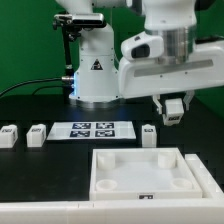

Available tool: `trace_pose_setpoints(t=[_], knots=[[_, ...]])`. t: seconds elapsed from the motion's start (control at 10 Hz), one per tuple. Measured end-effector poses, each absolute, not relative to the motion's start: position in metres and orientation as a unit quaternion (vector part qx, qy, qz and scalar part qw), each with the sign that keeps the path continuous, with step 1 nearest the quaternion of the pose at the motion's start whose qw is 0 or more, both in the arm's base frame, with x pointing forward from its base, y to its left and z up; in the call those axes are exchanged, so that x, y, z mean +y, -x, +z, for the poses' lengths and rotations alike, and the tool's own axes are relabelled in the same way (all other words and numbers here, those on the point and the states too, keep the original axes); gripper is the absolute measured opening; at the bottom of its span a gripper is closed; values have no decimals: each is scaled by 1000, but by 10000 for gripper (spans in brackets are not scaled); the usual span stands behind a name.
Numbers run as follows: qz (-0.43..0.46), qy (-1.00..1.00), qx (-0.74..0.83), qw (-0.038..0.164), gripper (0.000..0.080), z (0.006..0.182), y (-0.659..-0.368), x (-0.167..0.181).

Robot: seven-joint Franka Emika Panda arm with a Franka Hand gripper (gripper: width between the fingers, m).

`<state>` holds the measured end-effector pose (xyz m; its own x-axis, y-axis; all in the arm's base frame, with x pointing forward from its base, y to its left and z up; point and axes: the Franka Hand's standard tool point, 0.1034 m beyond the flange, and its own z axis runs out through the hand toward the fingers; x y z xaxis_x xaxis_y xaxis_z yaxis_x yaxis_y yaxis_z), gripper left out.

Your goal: Assemble one leg

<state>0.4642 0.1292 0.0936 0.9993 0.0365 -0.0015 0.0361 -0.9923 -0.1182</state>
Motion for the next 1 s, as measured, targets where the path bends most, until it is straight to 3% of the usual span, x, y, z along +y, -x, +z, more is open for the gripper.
trace_pose_setpoints(t=[0.3, 0.7, 1.0], knots=[[-93, 993, -54, 56, 293, 110, -497, 122], [-89, 992, -65, 55, 294, 107, -497, 121], [-103, 989, -96, 51, 294, 106, -525, 102]])
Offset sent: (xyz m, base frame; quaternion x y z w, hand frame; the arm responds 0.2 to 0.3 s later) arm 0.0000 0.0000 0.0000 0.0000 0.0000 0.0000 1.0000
